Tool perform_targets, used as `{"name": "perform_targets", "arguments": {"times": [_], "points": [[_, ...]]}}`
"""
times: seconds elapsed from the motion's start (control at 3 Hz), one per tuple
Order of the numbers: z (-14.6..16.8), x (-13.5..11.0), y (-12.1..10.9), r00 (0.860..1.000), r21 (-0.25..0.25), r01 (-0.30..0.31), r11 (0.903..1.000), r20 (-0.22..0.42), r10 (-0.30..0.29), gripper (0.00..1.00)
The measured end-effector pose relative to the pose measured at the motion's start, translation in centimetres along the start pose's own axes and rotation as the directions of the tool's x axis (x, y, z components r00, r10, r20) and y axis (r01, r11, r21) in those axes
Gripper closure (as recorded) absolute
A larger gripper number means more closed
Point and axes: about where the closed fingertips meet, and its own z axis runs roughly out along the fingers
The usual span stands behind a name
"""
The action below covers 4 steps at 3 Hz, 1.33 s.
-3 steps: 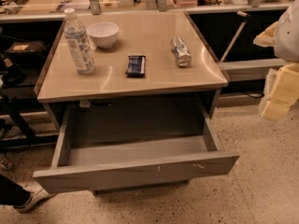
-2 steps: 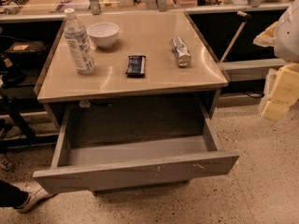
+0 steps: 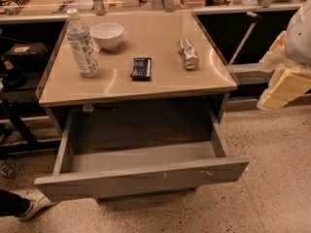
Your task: Close top drawer
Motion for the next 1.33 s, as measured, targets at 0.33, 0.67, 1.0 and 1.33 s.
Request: {"name": "perform_targets", "arguments": {"times": [0.33, 0.67, 1.0, 1.33], "points": [[0.00, 0.00, 0.00, 1.000, 0.000, 0.000, 1.0000, 0.000, 0.000, 0.65], [0.00, 0.00, 0.00, 1.000, 0.000, 0.000, 1.0000, 0.000, 0.000, 0.89], [0.00, 0.00, 0.00, 1.000, 0.000, 0.000, 1.0000, 0.000, 0.000, 1.00], [0.00, 0.00, 0.00, 1.000, 0.000, 0.000, 1.0000, 0.000, 0.000, 1.00]]}}
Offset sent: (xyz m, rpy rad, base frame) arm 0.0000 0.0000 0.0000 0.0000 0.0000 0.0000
